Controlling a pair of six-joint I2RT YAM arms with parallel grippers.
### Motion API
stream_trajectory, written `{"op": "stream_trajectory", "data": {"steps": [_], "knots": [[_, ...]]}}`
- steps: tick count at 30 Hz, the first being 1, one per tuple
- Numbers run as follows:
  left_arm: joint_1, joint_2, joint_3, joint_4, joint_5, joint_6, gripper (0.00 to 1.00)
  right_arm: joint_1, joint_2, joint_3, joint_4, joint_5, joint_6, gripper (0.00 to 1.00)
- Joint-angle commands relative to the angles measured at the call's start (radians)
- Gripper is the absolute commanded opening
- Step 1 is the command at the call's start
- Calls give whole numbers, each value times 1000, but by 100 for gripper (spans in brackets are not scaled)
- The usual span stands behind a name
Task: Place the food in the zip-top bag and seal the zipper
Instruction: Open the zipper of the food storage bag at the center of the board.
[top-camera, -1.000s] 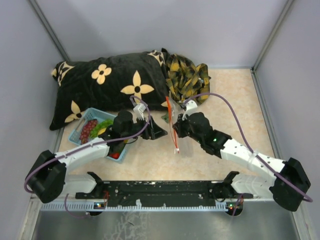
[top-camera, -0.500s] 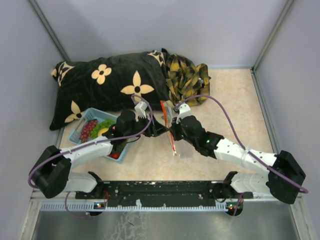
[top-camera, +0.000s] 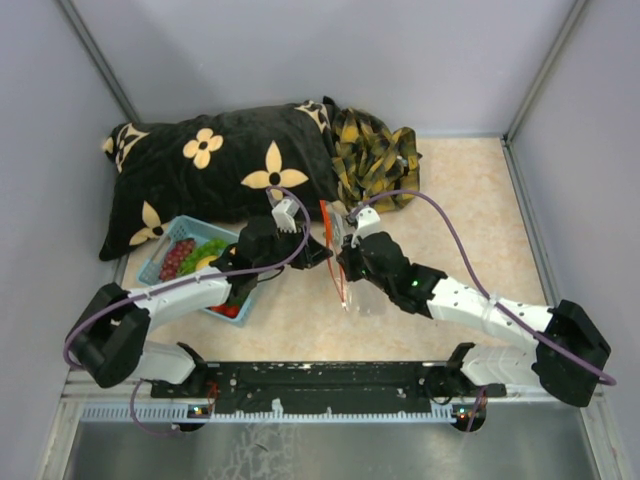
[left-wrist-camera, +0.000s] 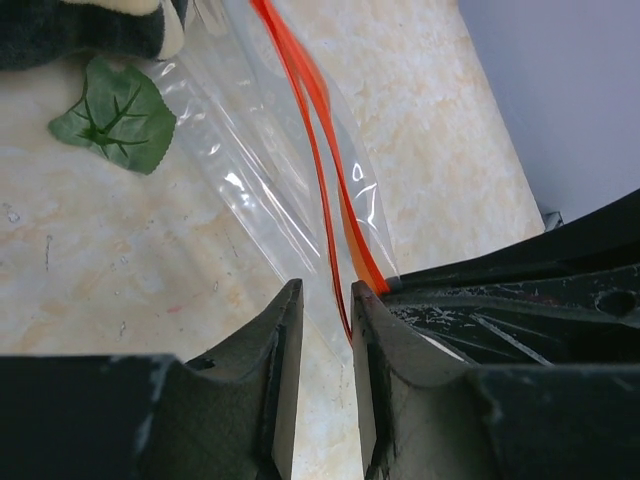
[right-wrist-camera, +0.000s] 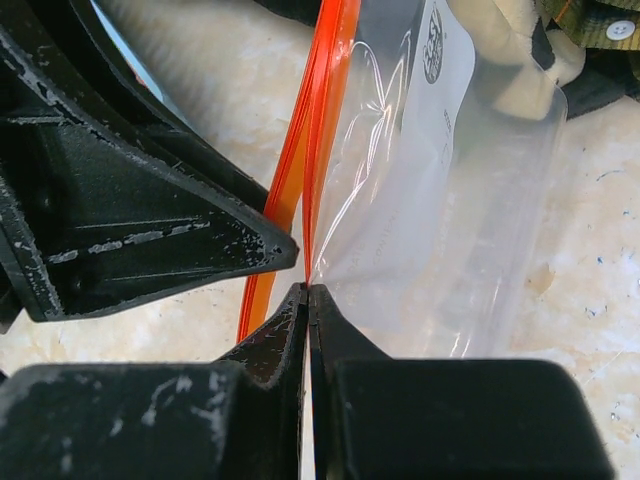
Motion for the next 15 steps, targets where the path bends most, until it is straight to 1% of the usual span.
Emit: {"op": "stream_trajectory", "data": {"steps": [1, 5, 7, 8, 10, 11, 15], "knots": [[-7, 28, 42, -5, -10, 29, 31, 21, 8, 23, 72, 25, -12, 0], [-7, 51, 52, -4, 4, 29, 28, 25, 15, 30, 68, 22, -16, 0], [-7, 57, 55, -1, 11, 30, 23, 26, 17, 32, 63, 22, -16, 0], [-7, 59, 55, -1, 12, 31, 18, 27, 17, 33, 62, 23, -18, 0], [-7, 56, 60, -7, 12, 34, 3, 27, 18, 37, 53, 35, -17, 0], [-7, 49, 64, -15, 10, 30, 0, 27, 20, 40, 45, 47, -14, 1], [-19, -13, 98, -94, -22, 18, 0, 28, 26, 54, 5, 89, 0, 21]]}}
